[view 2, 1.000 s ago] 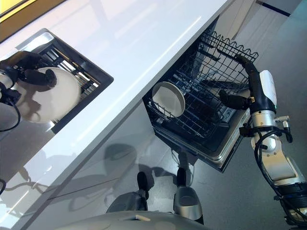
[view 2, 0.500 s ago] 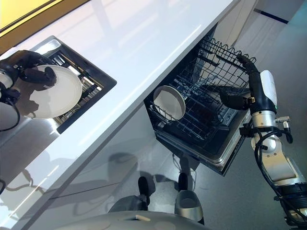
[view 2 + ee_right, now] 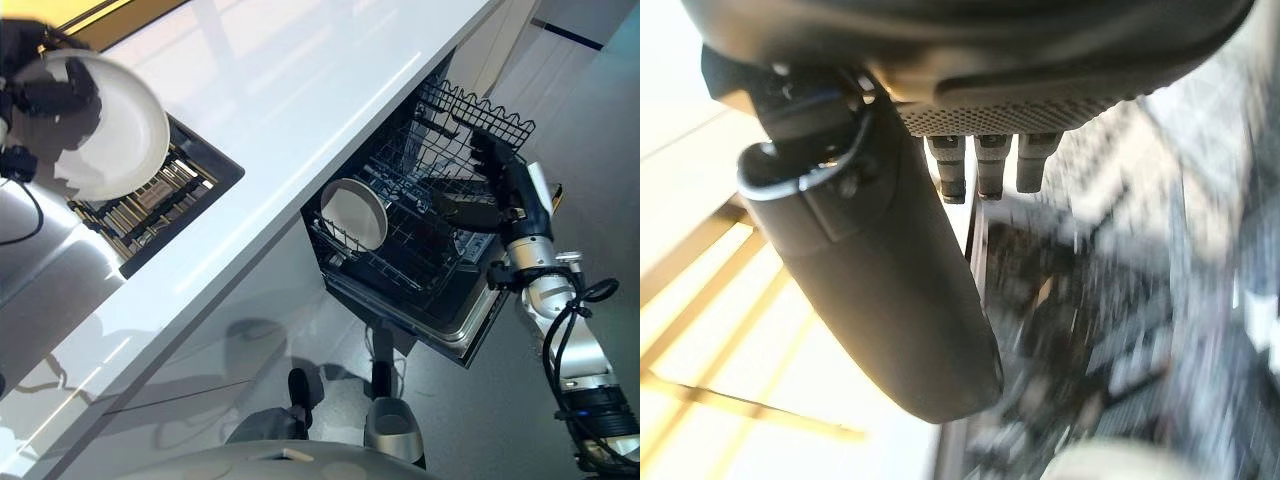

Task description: Pick up plates and place into dishwasher.

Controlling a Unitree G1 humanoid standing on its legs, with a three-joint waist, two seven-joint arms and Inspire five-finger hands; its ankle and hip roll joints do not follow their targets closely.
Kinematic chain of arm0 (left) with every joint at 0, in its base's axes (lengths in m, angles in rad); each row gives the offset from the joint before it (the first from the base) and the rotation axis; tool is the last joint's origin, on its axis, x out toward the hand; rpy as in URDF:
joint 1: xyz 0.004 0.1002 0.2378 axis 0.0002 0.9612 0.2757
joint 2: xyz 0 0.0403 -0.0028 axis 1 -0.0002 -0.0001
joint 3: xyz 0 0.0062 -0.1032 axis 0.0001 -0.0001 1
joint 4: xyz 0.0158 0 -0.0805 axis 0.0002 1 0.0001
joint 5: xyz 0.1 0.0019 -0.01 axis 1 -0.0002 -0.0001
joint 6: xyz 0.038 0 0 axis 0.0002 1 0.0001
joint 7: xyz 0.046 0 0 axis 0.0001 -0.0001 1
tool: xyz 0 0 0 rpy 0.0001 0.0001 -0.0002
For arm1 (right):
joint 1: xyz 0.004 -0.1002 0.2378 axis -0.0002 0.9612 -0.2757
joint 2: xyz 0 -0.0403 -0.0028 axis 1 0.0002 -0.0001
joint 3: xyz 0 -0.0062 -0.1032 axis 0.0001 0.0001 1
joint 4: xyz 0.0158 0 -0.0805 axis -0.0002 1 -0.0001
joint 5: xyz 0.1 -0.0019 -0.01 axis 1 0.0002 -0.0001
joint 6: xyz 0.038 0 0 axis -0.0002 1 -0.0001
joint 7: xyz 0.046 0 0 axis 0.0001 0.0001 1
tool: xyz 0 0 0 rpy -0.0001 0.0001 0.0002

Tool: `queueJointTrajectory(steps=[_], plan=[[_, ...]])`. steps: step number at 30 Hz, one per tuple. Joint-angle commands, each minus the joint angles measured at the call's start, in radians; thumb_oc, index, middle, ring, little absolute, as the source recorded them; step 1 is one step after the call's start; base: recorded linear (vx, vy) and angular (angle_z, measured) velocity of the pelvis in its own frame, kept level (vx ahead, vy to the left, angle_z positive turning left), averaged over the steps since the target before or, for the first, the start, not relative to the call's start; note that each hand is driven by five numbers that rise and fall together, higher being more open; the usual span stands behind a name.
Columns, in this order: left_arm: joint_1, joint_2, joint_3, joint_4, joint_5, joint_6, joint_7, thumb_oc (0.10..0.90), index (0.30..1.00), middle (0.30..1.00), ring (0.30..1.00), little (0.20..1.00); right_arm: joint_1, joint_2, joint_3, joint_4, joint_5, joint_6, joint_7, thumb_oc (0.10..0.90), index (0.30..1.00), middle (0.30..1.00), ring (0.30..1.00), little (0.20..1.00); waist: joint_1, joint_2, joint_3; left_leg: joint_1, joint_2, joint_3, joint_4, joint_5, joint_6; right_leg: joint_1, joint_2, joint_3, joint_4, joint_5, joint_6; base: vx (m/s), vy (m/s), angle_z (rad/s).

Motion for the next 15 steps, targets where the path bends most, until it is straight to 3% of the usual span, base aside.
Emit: queueJointTrajectory(steps=[1,7,15], plan=[[-0.156,0.074,0.074,-0.025,0.052,-0.156,0.180,0.100,0.300,0.300,0.300,0.200,-0.086,-0.046,-0.038,-0.151,0.186,-0.080,0.100,0.800,0.900,0.900,0.900,0.900,-0.015,0.019,-0.187,0.039,-0.042,0.007,0.002,-0.093,-0.020,0.031,0.014,-0.022,0.010,-0.020,0.069,0.00,0.000,0.00],[-0.196,-0.019,0.068,-0.174,0.114,-0.221,0.272,0.100,0.300,0.300,0.300,0.200,-0.206,0.016,-0.025,-0.222,0.448,0.006,0.186,0.800,0.900,0.900,0.900,0.900,-0.012,0.008,-0.212,0.048,-0.037,0.009,0.002,-0.096,-0.025,0.043,0.017,-0.029,0.010,-0.027,0.058,0.02,-0.002,-0.03],[-0.241,-0.152,0.035,-0.267,0.189,-0.287,0.355,0.100,0.300,0.300,0.300,0.200,-0.287,0.091,0.003,-0.267,0.464,0.052,0.153,0.800,0.900,0.900,0.900,0.900,-0.022,-0.007,-0.238,0.059,-0.029,0.016,0.002,-0.098,-0.029,0.050,0.022,-0.024,0.007,-0.028,0.052,0.00,-0.001,0.00]])
